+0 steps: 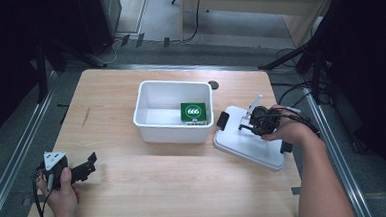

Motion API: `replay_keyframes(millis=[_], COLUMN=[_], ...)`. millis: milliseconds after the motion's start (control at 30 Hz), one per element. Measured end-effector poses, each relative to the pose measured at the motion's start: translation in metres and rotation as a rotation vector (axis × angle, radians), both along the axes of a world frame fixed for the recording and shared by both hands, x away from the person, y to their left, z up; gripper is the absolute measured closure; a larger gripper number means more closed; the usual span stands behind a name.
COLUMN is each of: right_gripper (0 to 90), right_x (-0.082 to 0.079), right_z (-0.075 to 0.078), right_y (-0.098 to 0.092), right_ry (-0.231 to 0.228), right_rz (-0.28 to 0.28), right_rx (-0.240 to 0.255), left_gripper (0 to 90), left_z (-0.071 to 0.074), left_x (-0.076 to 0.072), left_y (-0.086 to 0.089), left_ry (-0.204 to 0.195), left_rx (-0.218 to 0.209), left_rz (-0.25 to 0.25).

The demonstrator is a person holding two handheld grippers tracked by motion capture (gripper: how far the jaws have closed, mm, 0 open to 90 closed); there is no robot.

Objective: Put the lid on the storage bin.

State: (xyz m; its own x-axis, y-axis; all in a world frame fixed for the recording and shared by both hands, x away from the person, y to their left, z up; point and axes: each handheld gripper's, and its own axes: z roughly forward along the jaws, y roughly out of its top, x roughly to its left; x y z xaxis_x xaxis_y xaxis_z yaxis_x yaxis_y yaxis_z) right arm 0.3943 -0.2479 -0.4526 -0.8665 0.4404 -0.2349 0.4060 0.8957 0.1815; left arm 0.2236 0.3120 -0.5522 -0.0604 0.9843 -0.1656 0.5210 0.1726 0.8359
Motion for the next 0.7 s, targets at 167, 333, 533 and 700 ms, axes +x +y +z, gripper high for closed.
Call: replay_keyframes(millis=[167,333,533,700], right_gripper=[85.7,85.9,86.0,85.9], right_x=[-0.001,-0.003,-0.008,-0.014], right_z=[0.0,0.005,0.019,0.031], right_y=[-0.004,-0.01,-0.02,-0.025], right_ry=[-0.003,0.0,-0.018,-0.03], right_rz=[0.016,0.033,0.038,0.046], right_rx=[0.012,0.009,0.017,0.02], left_gripper=[0.0,0.0,0.0,0.0], left_z=[0.0,0.0,0.0,0.0], left_x=[0.0,0.0,0.0,-0.001], left_y=[0.0,0.0,0.0,0.0], left_ry=[0.0,0.002,0.002,-0.004], left_rx=[0.0,-0.001,-0.001,0.005], left_rz=[0.0,0.0,0.0,0.001])
